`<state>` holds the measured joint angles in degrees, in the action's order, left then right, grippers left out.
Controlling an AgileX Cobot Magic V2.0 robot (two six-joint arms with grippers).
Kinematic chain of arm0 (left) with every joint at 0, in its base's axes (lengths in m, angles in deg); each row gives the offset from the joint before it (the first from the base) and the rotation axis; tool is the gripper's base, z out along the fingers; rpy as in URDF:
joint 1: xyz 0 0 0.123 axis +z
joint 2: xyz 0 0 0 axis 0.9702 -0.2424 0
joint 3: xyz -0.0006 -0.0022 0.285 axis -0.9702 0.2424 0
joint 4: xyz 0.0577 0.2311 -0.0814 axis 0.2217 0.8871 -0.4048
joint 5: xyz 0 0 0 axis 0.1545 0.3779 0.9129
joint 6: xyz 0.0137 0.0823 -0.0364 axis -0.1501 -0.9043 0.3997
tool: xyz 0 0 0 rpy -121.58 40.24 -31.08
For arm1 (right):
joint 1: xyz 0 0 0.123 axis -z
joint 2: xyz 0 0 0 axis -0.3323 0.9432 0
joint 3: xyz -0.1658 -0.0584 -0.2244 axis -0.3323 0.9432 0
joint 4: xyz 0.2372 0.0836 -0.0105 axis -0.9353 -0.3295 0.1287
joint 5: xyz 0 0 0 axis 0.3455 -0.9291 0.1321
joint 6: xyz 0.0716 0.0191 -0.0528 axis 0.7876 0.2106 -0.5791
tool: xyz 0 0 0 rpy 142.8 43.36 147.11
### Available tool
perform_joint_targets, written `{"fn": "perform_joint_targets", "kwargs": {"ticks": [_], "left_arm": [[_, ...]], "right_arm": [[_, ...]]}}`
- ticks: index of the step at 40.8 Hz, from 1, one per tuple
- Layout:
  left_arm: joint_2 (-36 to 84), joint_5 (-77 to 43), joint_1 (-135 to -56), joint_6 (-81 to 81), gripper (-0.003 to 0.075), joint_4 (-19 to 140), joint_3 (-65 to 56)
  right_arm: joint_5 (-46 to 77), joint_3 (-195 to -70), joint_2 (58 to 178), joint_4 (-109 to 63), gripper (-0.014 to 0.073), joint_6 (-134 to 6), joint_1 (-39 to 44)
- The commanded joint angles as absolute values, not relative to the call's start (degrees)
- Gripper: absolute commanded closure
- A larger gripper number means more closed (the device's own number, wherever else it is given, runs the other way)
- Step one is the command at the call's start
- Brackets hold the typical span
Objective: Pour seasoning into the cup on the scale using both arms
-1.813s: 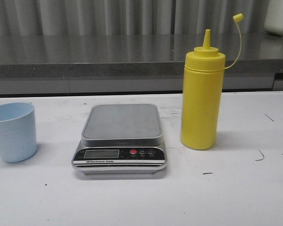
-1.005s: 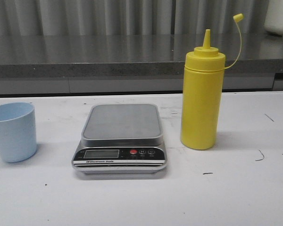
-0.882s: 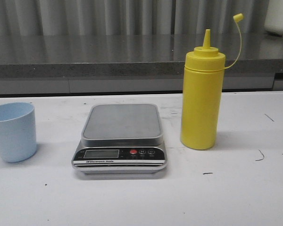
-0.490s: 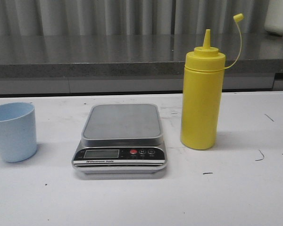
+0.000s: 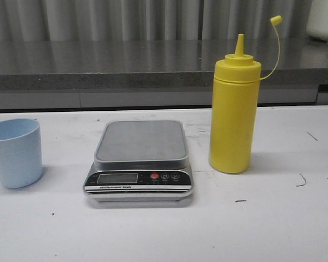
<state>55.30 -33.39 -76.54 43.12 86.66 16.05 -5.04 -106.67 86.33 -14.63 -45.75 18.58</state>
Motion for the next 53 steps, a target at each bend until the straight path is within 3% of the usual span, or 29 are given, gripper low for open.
{"fn": "perform_joint_targets", "kwargs": {"ticks": [1, 11, 16, 18, 22, 26, 29, 36, 44, 53], "left_arm": [[53.2, -29.5, -76.5, 43.7, 0.0740, 86.3, 14.2], [51.4, -32.9, -76.5, 43.7, 0.0740, 87.1, 14.2], [51.1, -33.1, -76.5, 43.7, 0.0715, 88.4, 14.2], [51.1, -33.1, -76.5, 43.7, 0.0662, 88.6, 14.2], [51.1, -33.1, -76.5, 43.7, 0.0476, 88.6, 14.2], [51.1, -33.0, -76.5, 43.7, 0.0235, 88.6, 14.2], [50.9, -33.0, -76.5, 43.7, 0.0146, 88.2, 14.2], [46.6, -37.7, -77.7, 41.8, 0.0134, 86.3, 10.7], [36.0, -46.5, -83.9, 39.6, 0.0134, 85.9, 4.2], [22.8, -51.8, -84.8, 39.6, 0.0134, 85.9, -1.8]], "right_arm": [[-2.2, -108.7, 88.9, -14.2, 0.0714, -46.2, 18.7], [-2.3, -108.7, 93.0, -12.7, 0.0706, -46.2, 18.7], [-2.6, -108.7, 93.9, -11.6, 0.0552, -46.2, 18.7], [-2.8, -108.7, 93.9, -11.5, 0.0450, -46.2, 18.7], [-3.0, -108.7, 93.9, -11.5, 0.0255, -46.2, 18.7], [-3.0, -108.7, 93.9, -11.5, 0.0184, -46.2, 18.7], [-3.0, -108.7, 93.9, -11.5, 0.0192, -46.2, 18.7], [-3.0, -108.7, 93.9, -11.5, 0.0193, -46.2, 18.7], [-3.0, -108.7, 93.9, -11.5, 0.0193, -46.2, 18.7], [-3.0, -108.7, 93.9, -11.5, 0.0193, -46.2, 18.7]]}}
